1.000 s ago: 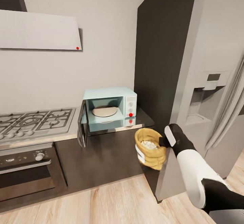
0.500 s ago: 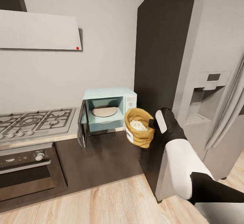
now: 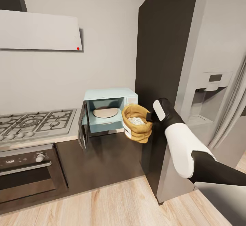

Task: In the kitchen, take the popcorn bag from the countertop, put it into the microwave, and heat it until the popcorn is cooked so the cooked popcorn ends up inside the bag.

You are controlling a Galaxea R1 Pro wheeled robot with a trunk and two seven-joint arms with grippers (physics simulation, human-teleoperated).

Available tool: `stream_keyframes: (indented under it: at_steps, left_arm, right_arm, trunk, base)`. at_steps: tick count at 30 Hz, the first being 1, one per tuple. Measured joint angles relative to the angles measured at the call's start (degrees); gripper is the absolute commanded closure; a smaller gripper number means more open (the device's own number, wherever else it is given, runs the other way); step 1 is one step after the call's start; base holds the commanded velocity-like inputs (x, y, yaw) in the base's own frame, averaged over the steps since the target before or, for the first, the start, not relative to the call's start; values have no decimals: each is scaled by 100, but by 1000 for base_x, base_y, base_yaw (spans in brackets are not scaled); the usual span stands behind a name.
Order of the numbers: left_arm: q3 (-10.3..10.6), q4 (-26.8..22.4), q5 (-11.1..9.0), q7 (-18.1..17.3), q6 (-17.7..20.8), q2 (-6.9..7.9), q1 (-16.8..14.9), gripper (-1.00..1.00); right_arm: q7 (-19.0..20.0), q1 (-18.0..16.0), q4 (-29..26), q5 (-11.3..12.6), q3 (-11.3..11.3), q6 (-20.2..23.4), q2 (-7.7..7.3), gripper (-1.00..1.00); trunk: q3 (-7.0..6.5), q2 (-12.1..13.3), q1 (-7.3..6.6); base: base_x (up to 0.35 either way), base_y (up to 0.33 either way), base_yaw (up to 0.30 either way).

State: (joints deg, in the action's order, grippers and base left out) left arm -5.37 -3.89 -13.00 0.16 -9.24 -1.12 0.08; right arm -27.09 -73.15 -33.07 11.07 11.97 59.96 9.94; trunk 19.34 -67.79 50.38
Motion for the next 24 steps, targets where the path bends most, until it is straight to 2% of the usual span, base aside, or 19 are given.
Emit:
stream_keyframes:
  at_steps: [6,10,24]
  left_arm:
    - [0,0,0,0,0,0,0,-100]
    - [0,0,0,0,0,0,0,-100]
    - [0,0,0,0,-2,4,0,-100]
  right_arm:
    - [13,-2,228,13,-27,0,0,100]
    - [18,-2,229,179,-28,0,0,100]
    - [39,-2,183,170,-41,0,0,100]
  trunk:
    - [0,0,0]
    - [0,0,0]
    - [0,0,0]
  base:
    - [0,0,0]
    - [0,0,0]
    - [0,0,0]
